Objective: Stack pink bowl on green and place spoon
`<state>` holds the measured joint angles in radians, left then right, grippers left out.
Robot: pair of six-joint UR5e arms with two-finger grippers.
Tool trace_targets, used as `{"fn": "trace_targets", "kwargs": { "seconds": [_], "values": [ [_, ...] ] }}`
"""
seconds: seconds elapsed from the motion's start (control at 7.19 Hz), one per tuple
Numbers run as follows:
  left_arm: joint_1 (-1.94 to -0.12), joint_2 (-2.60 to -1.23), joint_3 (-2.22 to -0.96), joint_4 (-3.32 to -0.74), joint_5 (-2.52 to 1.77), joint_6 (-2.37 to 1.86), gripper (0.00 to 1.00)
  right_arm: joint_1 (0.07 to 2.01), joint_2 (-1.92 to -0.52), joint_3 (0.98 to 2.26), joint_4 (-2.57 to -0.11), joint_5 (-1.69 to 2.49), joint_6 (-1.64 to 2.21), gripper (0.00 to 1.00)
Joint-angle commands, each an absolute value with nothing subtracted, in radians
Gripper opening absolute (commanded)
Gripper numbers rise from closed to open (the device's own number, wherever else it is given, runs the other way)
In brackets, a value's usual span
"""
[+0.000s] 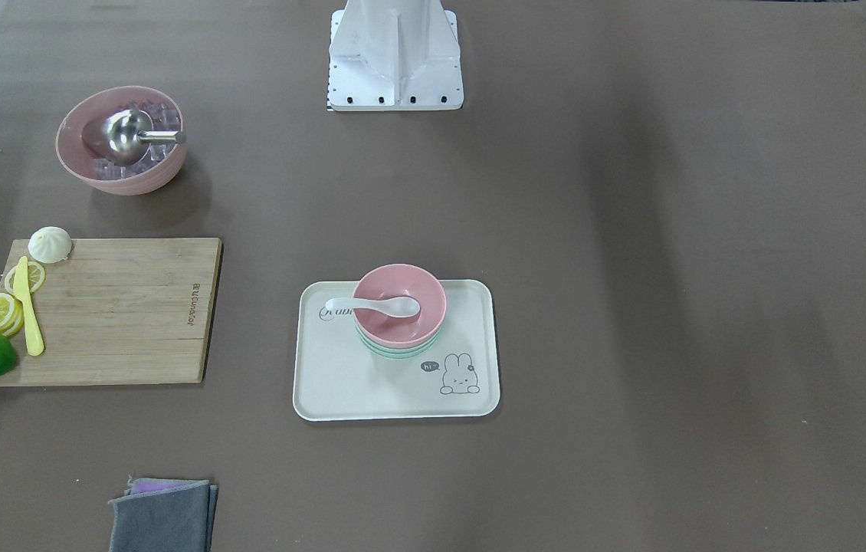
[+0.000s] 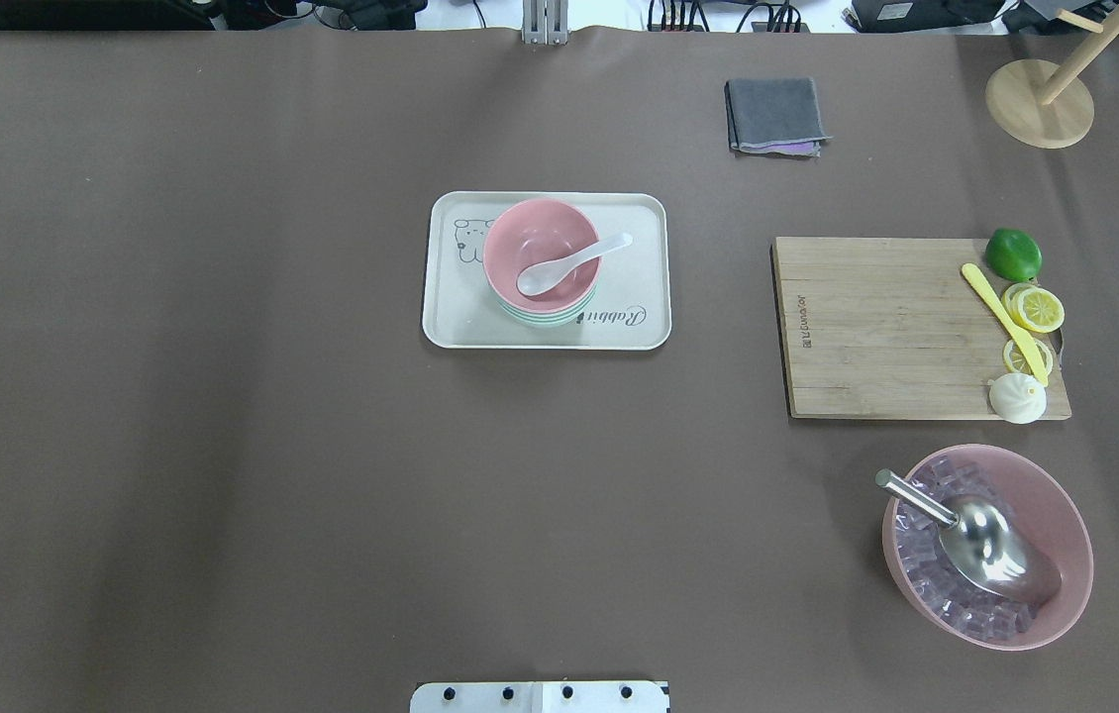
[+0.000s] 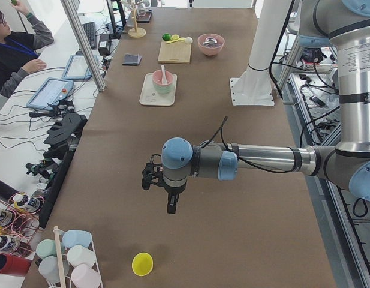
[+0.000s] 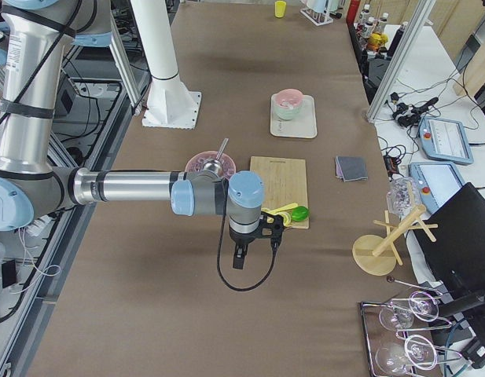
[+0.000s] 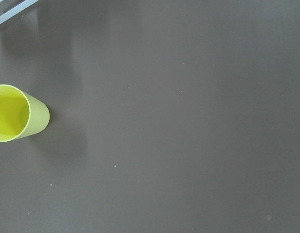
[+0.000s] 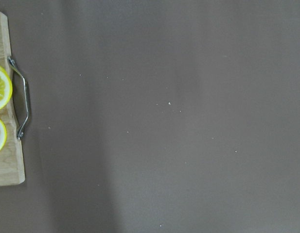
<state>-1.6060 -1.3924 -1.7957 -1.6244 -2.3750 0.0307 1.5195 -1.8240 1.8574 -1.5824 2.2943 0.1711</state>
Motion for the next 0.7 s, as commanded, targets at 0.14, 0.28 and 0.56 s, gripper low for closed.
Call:
{"fn": "trace_targets", "kwargs": {
  "seconds": [0.14, 0.28, 0.56],
  "values": [
    [-1.606, -1.391, -1.79, -1.626, -2.375, 0.031, 0.99, 1.519, -1.864, 1.882, -1.582, 2.299, 0.17, 1.0],
    [-1.606, -1.391, -1.789, -1.626, -2.372, 0.031, 0.99, 1.519, -1.862, 1.882, -1.582, 2.299, 0.172, 1.0],
    [-1.605, -1.391, -1.789, -1.626, -2.368, 0.031, 0.99, 1.519, -1.862, 1.882, -1.582, 2.356, 0.17, 1.0]
  ]
}}
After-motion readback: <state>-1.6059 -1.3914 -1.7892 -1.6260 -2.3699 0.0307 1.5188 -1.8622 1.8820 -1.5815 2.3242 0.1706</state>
